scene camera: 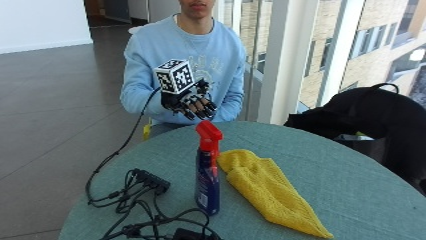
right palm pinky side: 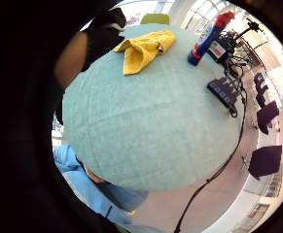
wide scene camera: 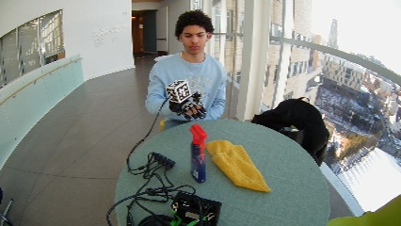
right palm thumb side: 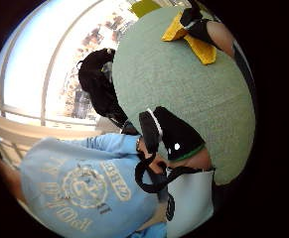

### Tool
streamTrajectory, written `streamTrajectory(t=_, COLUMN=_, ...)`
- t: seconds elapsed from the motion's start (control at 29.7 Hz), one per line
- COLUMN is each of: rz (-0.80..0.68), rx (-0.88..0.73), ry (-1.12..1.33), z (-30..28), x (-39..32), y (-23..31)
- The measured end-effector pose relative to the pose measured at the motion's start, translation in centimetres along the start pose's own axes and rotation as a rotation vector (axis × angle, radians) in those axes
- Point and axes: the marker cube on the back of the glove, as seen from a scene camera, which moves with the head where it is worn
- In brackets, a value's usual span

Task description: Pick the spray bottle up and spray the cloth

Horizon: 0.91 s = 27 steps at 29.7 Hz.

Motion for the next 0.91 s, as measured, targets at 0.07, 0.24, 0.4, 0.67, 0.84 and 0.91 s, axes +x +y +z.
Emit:
streamTrajectory(t=0.07, rz=0.004, rx=0.002, ry=0.001, z=0.0, x=0.0, y=0.0)
streamTrajectory(t=0.24, rz=0.011, rx=0.004, ry=0.001, z=0.0, x=0.1, y=-0.1)
streamTrajectory(t=0.4, rz=0.018, rx=-0.004, ry=0.004, z=0.1, x=0.3, y=0.0)
streamTrajectory(t=0.67, rz=0.064, rx=0.030, ry=-0.007, z=-0.2, x=0.7, y=0.2)
streamTrajectory(t=0.84, rz=0.114, rx=0.054, ry=0.008, z=-0.4, x=1.7, y=0.0)
streamTrajectory(t=0.91, rz=0.129, rx=0.056, ry=0.006, z=-0.4, x=2.3, y=-0.2)
